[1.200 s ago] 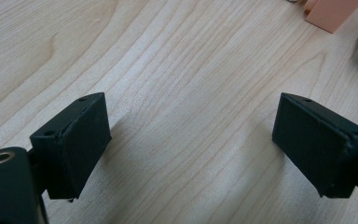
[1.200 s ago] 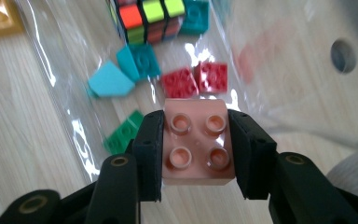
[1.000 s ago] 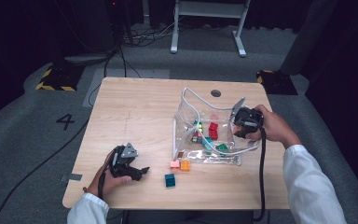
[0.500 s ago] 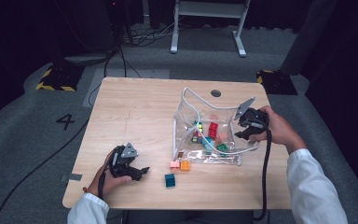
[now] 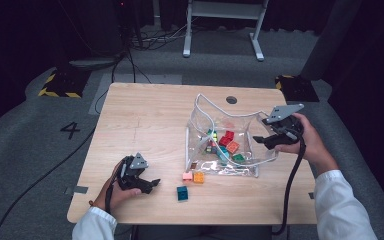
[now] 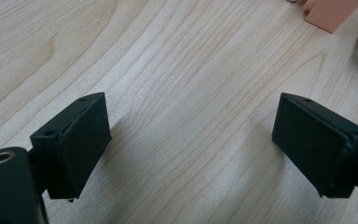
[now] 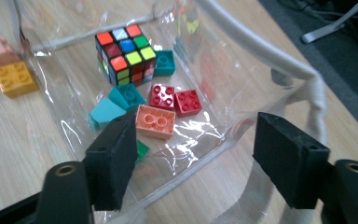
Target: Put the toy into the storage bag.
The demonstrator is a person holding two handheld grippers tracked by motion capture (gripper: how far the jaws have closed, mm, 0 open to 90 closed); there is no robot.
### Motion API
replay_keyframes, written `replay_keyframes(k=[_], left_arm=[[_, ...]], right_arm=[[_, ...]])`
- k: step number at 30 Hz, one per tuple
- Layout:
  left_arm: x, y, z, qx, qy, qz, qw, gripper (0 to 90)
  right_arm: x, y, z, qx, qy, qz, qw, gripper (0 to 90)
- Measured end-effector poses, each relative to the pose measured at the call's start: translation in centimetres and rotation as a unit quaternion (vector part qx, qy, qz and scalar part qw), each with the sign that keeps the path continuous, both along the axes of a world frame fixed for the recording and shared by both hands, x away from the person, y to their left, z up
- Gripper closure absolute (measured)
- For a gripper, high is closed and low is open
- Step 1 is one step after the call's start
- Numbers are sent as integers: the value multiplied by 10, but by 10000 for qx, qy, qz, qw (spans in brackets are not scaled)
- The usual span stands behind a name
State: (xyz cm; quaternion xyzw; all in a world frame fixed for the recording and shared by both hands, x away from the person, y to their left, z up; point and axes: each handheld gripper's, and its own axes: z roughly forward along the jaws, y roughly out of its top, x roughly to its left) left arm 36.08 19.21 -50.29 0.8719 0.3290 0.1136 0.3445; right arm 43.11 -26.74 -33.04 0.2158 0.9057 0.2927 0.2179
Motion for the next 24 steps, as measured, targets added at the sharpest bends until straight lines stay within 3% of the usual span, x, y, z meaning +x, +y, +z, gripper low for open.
replay_keyframes(k=[7,17,24], left_arm=[[0,0,0,-4,2,5,10000,114],[0,0,0,-1,-1,2,10000,114],[0,0,0,-1,-1,1,10000,114]], right_arm=[[-22,-21,11,525,-285,-337,9976,254],[-50,-52,14,920,-529,-724,9917,249],[-69,-72,10,1044,-742,-1000,9867,243]])
